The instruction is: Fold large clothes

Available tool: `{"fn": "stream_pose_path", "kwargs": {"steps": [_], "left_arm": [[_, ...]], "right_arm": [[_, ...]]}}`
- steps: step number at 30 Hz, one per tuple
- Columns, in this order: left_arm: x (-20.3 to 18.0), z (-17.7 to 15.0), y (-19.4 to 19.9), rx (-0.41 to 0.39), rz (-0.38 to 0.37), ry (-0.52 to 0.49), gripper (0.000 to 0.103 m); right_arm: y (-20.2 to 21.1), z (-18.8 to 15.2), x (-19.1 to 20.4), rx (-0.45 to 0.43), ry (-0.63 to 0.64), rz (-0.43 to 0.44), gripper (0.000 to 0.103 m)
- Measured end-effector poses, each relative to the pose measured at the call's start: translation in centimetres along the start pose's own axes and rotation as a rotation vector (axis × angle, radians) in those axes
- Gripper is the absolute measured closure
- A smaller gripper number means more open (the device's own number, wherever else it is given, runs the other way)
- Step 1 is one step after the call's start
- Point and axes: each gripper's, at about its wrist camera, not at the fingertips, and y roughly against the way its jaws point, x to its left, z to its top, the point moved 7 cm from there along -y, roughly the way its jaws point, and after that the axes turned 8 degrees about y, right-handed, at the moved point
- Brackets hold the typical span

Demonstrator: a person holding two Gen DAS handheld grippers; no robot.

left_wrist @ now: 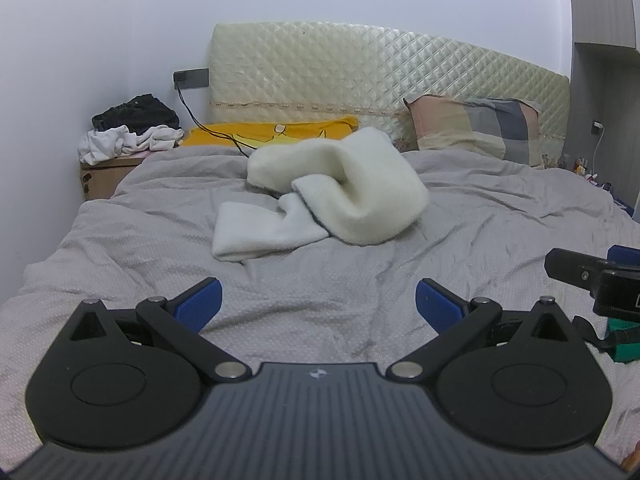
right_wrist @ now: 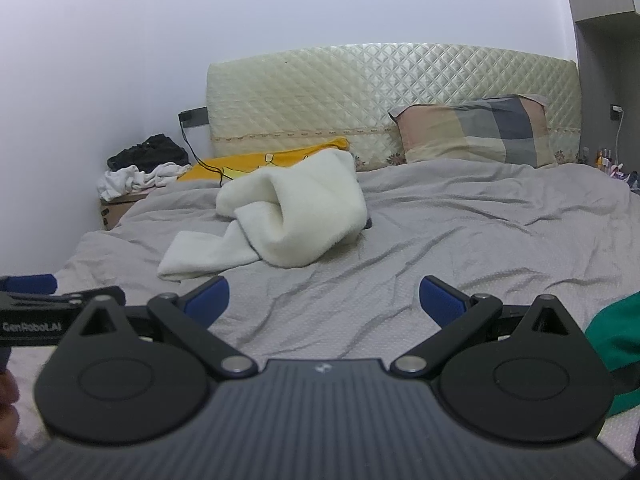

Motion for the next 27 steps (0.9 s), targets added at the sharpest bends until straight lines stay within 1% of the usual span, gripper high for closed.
{"fn": "stream_pose_path", "kwargs": {"steps": [7, 17, 27], "left_arm": [[-0.1, -0.1, 0.3, -0.009, -0.003, -0.007, 0.000], [-0.1, -0.1, 0.9, 0.024, -0.020, 0.022, 0.000], [-1.3, -0.9, 1.0, 0.045, -0.024, 0.008, 0.000]], "right_arm": [[0.3, 0.2, -0.4, -0.006, -0.011, -0.001, 0.000], [1.3, 0.5, -0.9, -0.028, -0.047, -0.002, 0.000], [1.7, 0.4, -1.7, -0.042, -0.087, 0.000, 0.000]]}}
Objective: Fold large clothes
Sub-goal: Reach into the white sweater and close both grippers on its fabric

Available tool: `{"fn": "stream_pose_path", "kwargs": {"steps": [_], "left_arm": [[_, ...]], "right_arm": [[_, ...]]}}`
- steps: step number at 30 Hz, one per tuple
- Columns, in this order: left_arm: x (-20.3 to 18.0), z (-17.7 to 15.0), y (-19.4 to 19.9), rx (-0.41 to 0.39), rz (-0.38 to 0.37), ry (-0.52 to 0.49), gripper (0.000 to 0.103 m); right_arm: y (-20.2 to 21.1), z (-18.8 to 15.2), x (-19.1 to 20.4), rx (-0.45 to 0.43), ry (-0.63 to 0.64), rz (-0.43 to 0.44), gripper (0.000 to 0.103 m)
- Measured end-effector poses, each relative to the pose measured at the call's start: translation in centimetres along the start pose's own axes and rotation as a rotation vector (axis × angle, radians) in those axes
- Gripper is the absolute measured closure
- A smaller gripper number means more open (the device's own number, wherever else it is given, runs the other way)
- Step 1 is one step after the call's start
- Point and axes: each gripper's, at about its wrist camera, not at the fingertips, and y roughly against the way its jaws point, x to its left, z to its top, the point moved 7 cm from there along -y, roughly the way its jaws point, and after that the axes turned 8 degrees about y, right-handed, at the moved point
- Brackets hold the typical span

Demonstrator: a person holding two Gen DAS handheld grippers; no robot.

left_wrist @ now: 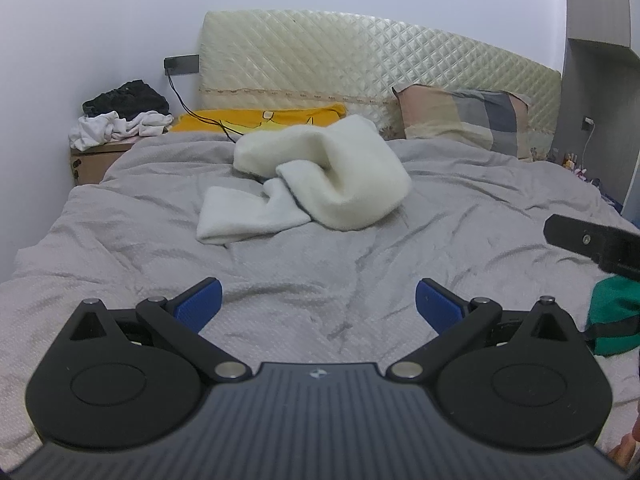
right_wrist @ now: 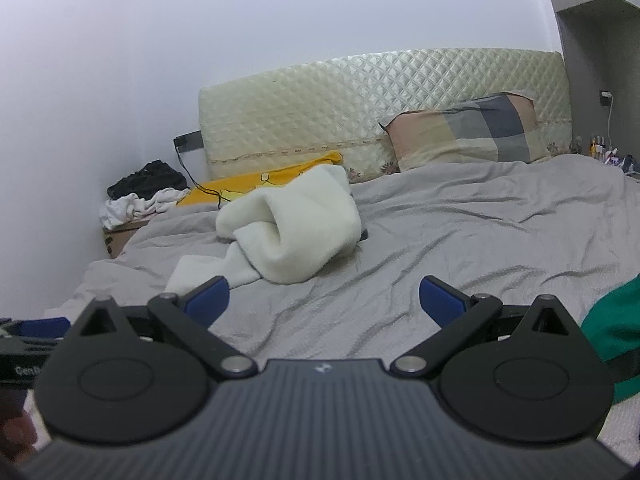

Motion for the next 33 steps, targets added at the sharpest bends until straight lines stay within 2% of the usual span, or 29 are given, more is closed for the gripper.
{"fn": "stream_pose_path", "kwargs": {"steps": [9, 13, 17, 24, 28, 33], "left_arm": [[0.4, -0.1, -1.4, 0.043, 0.006, 0.017, 0.000], [0.4, 0.7, -3.0, 0.069, -0.014, 0.030, 0.000], [0.3, 2.7, -5.6, 0.094, -0.030, 0.046, 0.000], [0.8, 7.8, -12.8, 0.133, -0.073, 0.122, 0.000], [2.3, 10.2, -18.1, 0.164, -0.132, 0.268, 0.000], [3.3, 11.7, -25.1, 0.194, -0.174, 0.336, 0.000]], "right_arm": [[-0.7, -0.7, 0.3, 0.035, -0.031, 0.056, 0.000], [-1.7, -0.7, -0.5, 0.058, -0.058, 0.033, 0.000], [-4.0, -0.2, -1.0, 0.096, -0.116, 0.067, 0.000], [-10.3, 2.0, -2.7, 0.136, -0.225, 0.111, 0.000], [-15.4, 2.9, -4.1, 0.153, -0.287, 0.132, 0.000], [-22.3, 2.4, -5.3, 0.173, -0.361, 0.178, 0.001]]}}
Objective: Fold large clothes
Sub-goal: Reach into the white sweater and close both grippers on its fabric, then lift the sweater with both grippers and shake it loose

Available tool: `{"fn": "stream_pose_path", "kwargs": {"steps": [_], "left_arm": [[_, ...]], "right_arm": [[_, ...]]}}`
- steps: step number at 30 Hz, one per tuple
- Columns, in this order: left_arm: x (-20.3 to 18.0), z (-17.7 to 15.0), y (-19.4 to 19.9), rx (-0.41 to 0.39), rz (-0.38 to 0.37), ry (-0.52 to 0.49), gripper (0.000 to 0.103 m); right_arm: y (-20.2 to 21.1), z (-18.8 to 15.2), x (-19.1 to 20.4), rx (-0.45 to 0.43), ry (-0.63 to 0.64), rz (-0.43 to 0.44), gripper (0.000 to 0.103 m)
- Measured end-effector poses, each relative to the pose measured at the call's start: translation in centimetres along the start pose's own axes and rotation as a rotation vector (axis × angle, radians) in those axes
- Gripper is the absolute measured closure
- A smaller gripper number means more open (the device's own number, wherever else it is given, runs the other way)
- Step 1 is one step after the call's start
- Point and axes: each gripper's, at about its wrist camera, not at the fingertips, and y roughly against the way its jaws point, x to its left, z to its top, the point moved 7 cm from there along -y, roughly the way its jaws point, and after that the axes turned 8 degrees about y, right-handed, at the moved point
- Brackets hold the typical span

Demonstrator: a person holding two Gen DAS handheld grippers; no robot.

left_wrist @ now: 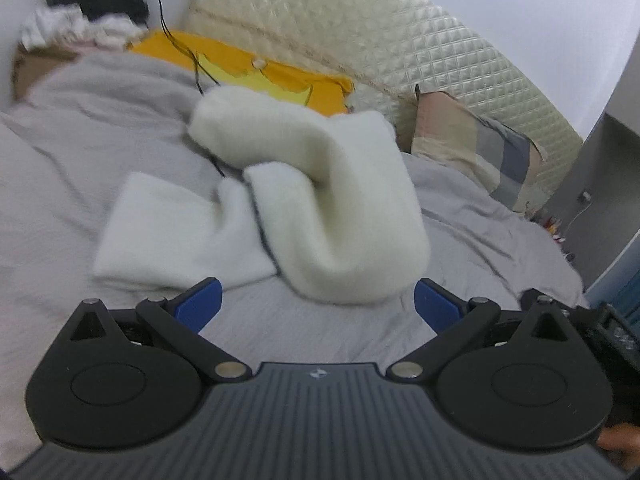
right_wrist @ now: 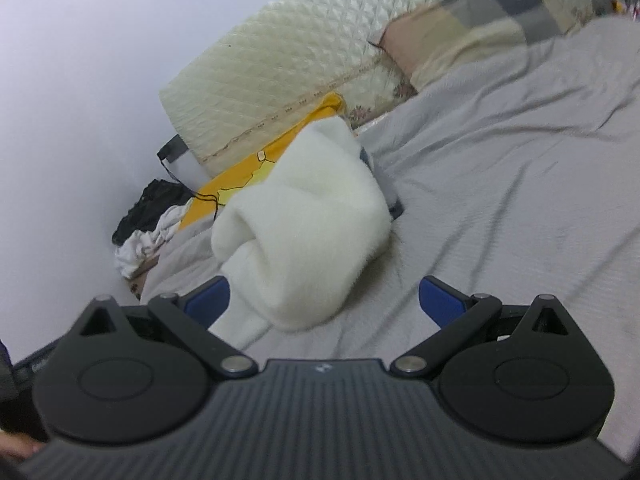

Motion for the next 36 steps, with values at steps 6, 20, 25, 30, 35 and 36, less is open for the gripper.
{"fn": "stream_pose_path", "kwargs": {"steps": [6, 20, 25, 30, 35, 36], "left_arm": [[1.9, -0.1, -8.9, 0.095, -0.055, 0.070, 0.004], [2.5, 0.7, -20.3, 0.241, -0.142, 0.295, 0.076], [1.0, 3.2, -15.6, 0.180, -0.133, 0.251, 0.091], [0.2, 6.4, -9.0, 0.057, -0.213, 0.289, 0.092], [-2.7, 7.6, -0.5, -0.059, -0.271, 0.206, 0.092], [-3.3, 7.7, 1.3, -0.077, -0.283, 0.188, 0.092]], "right_arm": [[-8.1, 0.3, -3.3, 0.042, -0.088, 0.020, 0.006], [-18.3, 3.2, -4.9, 0.132, -0.231, 0.144, 0.073], [-15.4, 4.5, -1.4, 0.130, -0.139, 0.179, 0.083], [-10.0, 6.4, 2.3, 0.086, -0.104, 0.232, 0.084], [-3.6, 7.9, 6.2, 0.031, -0.043, 0.283, 0.084], [-2.3, 8.0, 6.8, 0.019, -0.037, 0.287, 0.084]]}}
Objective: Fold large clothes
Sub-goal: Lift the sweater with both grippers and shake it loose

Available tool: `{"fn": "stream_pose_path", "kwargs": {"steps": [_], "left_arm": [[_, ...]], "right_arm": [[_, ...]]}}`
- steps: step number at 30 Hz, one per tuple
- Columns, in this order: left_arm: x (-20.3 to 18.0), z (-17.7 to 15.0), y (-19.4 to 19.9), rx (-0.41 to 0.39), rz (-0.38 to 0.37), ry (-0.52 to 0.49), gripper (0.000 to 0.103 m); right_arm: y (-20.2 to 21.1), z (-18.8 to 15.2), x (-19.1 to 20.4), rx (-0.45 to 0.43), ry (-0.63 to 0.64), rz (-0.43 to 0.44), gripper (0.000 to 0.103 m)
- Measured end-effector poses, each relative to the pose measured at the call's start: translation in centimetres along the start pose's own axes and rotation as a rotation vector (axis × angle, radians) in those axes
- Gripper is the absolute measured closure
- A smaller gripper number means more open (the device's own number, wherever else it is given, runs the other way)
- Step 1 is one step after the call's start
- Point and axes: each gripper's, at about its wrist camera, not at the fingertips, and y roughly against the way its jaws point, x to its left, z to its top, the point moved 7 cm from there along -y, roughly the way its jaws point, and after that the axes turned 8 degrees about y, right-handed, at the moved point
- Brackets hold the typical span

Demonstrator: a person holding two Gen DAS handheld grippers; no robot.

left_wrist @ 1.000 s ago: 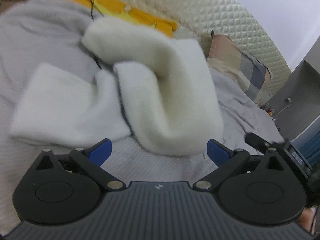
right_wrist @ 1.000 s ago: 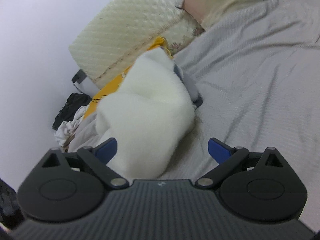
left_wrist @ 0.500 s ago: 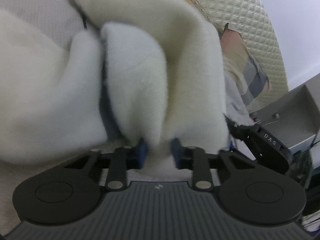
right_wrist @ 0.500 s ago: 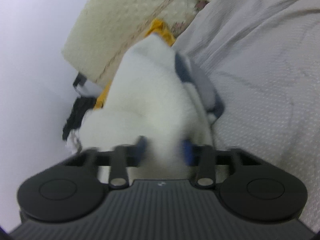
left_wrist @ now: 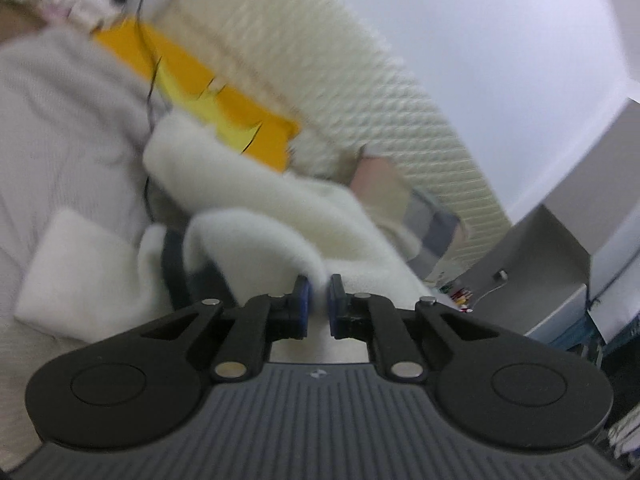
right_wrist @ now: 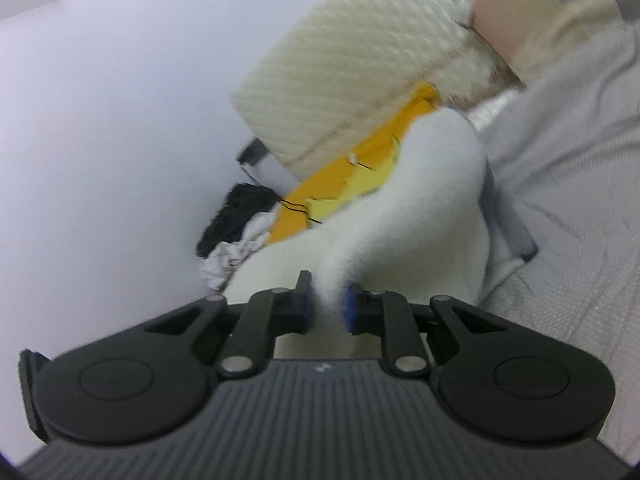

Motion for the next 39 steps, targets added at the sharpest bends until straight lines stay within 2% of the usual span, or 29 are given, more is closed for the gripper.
{"fn": "stream_pose_path", "kwargs": {"steps": [5, 13, 18, 22, 26, 30, 35, 38, 39], "left_arm": [[-4.5, -1.0, 8.9, -0.064, -0.073, -0.064, 0.092], [-8.9, -6.4, 24.4, -0.128, -0.203, -0.130, 0.092], [-10.2, -10.3, 32.0, -0.138, -0.257, -0.169, 0.092], [-9.8, -13.1, 35.6, -0.131, -0.292, -0.186, 0.092], [-7.5, -15.5, 34.2, -0.079, -0.233, -0.165, 0.091], [-4.3, -16.9, 29.3, -0.017, -0.156, -0.146, 0.091], [-0.6, -17.7, 22.2, 0.020, -0.083, -0.160, 0.089], [2.0, -17.6, 16.6, 0.067, -0.033, -0.149, 0.081], [2.6, -17.7, 15.3, 0.076, -0.020, -0.160, 0.074]], "right_arm": [[6.5, -0.3, 5.7, -0.041, 0.075, 0.003, 0.084], [16.7, -3.2, 13.3, -0.127, 0.139, 0.026, 0.084], [21.5, -5.3, 16.2, -0.116, 0.178, 0.019, 0.084], [23.2, -7.2, 17.0, -0.074, 0.200, -0.008, 0.083], [22.1, -9.2, 14.5, -0.034, 0.126, -0.066, 0.083], [19.9, -12.0, 10.9, 0.032, 0.023, -0.109, 0.083], [16.1, -14.7, 6.5, 0.085, -0.025, -0.145, 0.082], [13.4, -16.0, 3.1, 0.108, -0.050, -0.176, 0.082], [12.6, -16.5, 1.9, 0.122, -0.058, -0.186, 0.082]]}}
